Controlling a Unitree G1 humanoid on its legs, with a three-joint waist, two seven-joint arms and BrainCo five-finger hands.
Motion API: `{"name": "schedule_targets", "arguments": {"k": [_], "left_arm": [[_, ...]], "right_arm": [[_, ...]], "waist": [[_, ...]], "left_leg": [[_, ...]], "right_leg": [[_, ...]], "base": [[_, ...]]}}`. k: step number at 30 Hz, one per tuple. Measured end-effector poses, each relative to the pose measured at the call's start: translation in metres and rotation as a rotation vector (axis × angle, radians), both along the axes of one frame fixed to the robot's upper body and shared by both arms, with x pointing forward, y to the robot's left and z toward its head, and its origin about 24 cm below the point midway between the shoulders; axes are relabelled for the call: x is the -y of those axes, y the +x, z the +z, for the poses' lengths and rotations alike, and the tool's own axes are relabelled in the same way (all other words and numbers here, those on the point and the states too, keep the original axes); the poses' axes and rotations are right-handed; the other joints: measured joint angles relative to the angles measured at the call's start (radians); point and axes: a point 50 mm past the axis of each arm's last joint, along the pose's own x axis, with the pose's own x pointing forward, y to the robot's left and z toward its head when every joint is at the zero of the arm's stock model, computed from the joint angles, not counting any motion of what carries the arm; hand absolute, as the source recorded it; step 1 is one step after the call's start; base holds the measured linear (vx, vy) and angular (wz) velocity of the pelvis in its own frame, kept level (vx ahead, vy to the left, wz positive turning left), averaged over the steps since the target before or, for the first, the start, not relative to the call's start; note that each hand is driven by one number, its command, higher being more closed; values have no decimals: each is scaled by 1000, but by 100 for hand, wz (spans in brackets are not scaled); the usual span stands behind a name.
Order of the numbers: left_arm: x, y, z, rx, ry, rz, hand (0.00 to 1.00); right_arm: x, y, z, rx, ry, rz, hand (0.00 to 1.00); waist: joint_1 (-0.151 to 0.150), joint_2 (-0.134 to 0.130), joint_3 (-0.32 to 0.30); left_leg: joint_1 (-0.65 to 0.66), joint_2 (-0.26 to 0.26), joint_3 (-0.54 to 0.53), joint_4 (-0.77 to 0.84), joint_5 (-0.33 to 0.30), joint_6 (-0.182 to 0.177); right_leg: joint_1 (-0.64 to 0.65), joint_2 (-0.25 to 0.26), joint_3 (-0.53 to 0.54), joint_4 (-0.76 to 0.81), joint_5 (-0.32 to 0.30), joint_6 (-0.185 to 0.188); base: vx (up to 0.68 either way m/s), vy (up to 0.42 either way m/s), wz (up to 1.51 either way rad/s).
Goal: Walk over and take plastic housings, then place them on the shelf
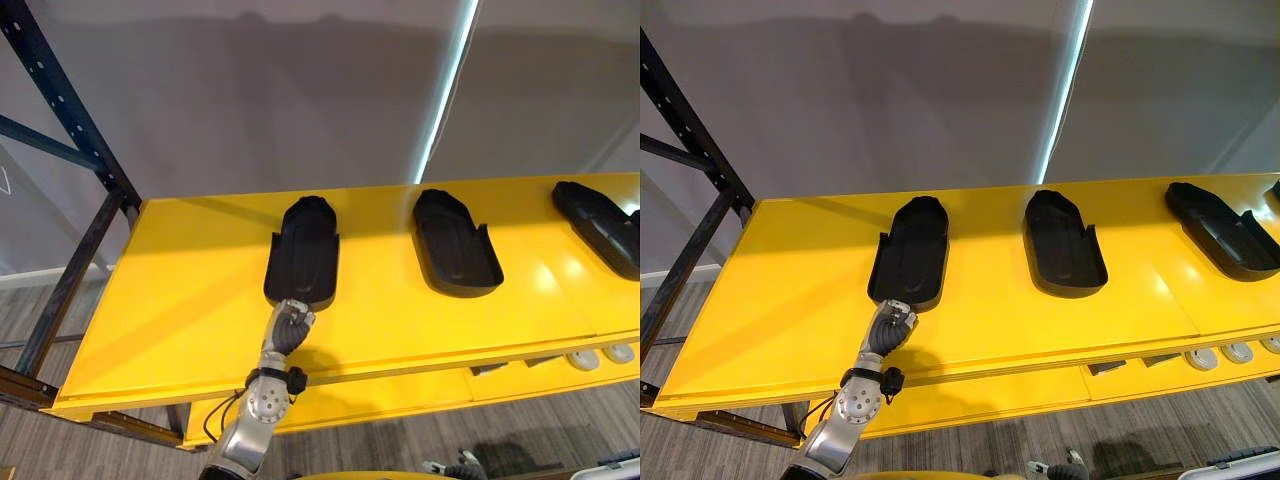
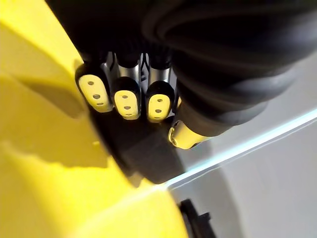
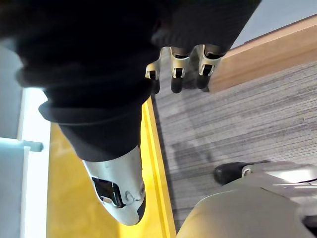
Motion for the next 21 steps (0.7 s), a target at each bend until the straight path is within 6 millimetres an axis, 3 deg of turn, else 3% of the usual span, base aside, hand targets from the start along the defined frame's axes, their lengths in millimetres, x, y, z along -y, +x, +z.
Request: {"name": "schedule_targets", "arguments": {"k": [1,3,4,6,7,9,12,15,20,21], "left_arm": [[0,-1,9,39,-16,-2,100],[-7,-5,54,246,-72,13,100],[-11,-7,65,299,-84,31,100],[-37,-14,97,490,-129,165,100],[-45,-16,103,528,-141,209,100],[-82,-25,113,634,-196,440,100],[-119,-39,110,686,-254,715,100],[-143,-53,93,653,-306,910,100],[-162,-75,40,383,-269,1104,100],[-163,-79,19,265,-273,1136,100]], "right_arm": [[0,0,0,-1,-1,0,0],[1,-1,0,-3,-2,1,0],[1,-1,0,-2,-2,1,0],[2,-2,-1,-5,-3,0,0],[2,-2,-1,-5,-3,0,0],[2,-2,-1,-10,-3,-2,0],[2,-6,-3,-27,-2,-8,0],[-1,-10,-4,-38,6,-17,0],[-6,-12,-3,-22,12,-28,0],[-7,-10,-2,-10,15,-28,0]], "waist": [[0,0,0],[3,0,0],[4,0,0],[6,0,0],[6,0,1],[14,-1,1],[38,-11,9],[61,-24,16],[83,-36,17],[85,-40,14]], "left_leg": [[-2,0,-3,0,0,0],[-9,-1,-17,0,0,0],[-10,-1,-19,0,0,0],[-9,0,-24,0,1,0],[-9,0,-26,0,1,1],[-9,-2,-45,0,2,2],[-9,-2,-68,0,2,2],[-9,-2,-96,0,4,-3],[-9,2,-86,0,-4,3],[-7,5,-70,0,-5,3]], "right_leg": [[1,-2,2,0,0,0],[2,-7,-2,3,-2,1],[2,-7,-3,4,-2,1],[3,-7,-7,10,-4,0],[2,-7,-8,13,-5,0],[7,-8,-25,19,-8,-2],[8,-8,-36,37,-19,-9],[14,-7,-49,49,-26,-16],[23,-8,-53,52,-34,-16],[23,-8,-53,52,-34,-16]], "base": [[2,-9,13],[12,-10,13],[7,-28,7],[-10,-29,5],[-19,-26,11],[-24,-28,21],[-33,-27,25],[-32,-24,30],[-31,-22,3],[-21,-21,-10]]}}
